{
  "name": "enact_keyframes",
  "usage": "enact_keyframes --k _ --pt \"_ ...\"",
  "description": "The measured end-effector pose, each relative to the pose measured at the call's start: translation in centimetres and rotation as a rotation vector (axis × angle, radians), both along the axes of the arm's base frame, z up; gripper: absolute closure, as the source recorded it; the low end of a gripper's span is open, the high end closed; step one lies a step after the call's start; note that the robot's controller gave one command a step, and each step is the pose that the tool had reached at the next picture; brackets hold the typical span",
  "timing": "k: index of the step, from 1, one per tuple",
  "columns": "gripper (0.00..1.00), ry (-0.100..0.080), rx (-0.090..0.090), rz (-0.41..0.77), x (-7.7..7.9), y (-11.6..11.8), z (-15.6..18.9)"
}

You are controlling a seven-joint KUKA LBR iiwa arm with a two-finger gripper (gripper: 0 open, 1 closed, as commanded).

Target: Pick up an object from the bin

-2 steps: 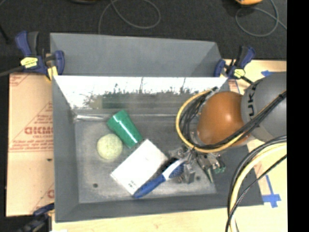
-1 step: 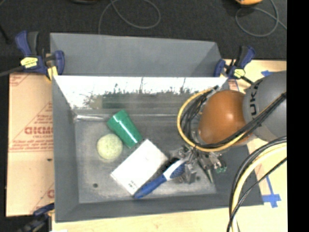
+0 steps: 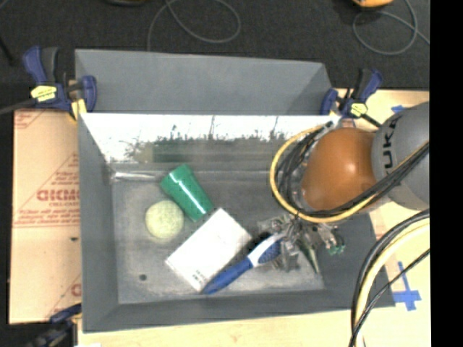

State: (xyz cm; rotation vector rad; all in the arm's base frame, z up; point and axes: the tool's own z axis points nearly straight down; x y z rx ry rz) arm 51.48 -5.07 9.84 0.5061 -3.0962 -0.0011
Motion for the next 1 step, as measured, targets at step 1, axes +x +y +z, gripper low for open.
enact_keyframes --k 1 --pt "1.0 -0.005 -0.001 -0.001 0.15 -0.04 1.64"
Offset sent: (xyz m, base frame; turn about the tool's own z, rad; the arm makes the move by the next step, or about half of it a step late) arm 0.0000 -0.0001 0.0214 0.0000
